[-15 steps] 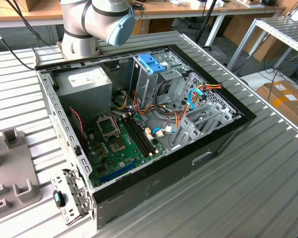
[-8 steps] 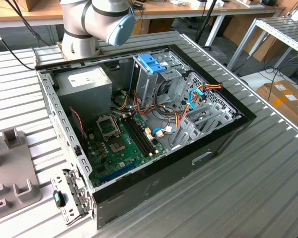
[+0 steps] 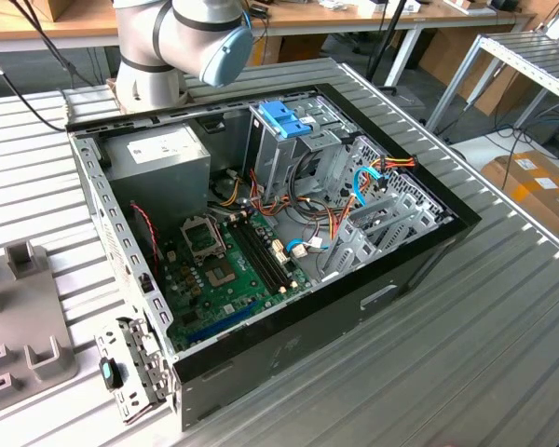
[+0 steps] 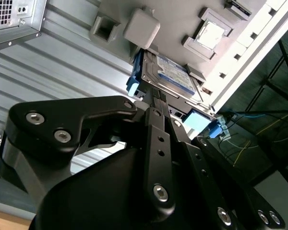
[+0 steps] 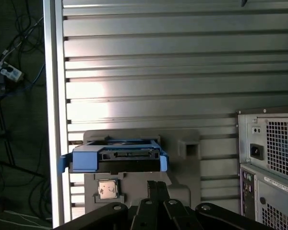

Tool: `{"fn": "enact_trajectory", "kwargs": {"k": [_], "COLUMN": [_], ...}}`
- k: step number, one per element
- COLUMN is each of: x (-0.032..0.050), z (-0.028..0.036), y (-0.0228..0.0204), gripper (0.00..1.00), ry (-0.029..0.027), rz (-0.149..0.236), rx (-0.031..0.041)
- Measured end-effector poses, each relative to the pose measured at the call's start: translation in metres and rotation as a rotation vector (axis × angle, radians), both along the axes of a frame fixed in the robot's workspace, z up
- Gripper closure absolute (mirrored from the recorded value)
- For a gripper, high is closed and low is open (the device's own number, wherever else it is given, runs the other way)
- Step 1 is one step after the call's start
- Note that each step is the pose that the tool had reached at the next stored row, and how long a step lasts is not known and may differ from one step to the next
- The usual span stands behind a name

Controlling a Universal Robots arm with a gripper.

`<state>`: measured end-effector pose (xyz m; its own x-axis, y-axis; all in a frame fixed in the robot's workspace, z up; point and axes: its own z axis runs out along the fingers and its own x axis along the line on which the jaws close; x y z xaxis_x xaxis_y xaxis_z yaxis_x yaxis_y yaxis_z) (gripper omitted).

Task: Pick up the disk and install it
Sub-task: 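Reach for the disk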

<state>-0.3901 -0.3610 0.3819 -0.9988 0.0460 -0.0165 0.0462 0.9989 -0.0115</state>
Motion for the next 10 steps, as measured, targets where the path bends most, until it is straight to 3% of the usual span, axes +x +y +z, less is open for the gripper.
{"fn": "enact_trajectory", "kwargs": {"k": [10], "x": [-0.0172], "z": [-0.0003], "y": [0.0000], "gripper": [0.89], "ry": [-0.0001], "rz": [0.000], "rx": [0.0000]}}
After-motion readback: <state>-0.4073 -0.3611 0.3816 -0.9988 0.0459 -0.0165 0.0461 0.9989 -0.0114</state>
